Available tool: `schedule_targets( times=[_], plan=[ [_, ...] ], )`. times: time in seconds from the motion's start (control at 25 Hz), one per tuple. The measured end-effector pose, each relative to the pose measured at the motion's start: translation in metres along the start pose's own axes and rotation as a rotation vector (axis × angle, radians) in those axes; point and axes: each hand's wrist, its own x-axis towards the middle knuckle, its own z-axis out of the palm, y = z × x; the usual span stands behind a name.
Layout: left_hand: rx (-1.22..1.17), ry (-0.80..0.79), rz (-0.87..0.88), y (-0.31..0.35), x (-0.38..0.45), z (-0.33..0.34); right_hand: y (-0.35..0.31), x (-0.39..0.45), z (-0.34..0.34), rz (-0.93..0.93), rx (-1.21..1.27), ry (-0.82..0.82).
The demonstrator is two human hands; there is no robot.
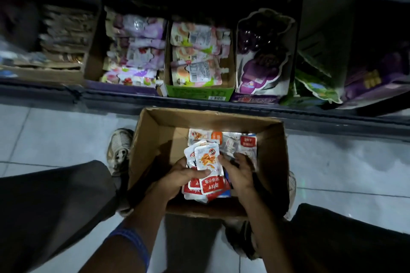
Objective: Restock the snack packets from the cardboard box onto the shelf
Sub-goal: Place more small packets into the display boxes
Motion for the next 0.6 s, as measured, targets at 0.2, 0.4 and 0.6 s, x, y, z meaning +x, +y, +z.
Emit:
schedule_targets(
  times=[0.2, 0.4, 0.6],
  plan=[
    [-0.130, -0.096, 0.134, 0.036, -0.037, 0.019, -0.059, -0.056, -0.004, 0.018, 0.235, -0.363],
    [-0.092, -0.086, 0.294, 0.081, -0.083, 0.034, -0.096, -0.114, -0.017, -0.154, 0.527, -0.423],
    [-0.325, -0.128, 0.490, 0.126, -0.143, 0.025, -0.148, -0.160, -0.050, -0.331, 0.325, -0.456]
  ],
)
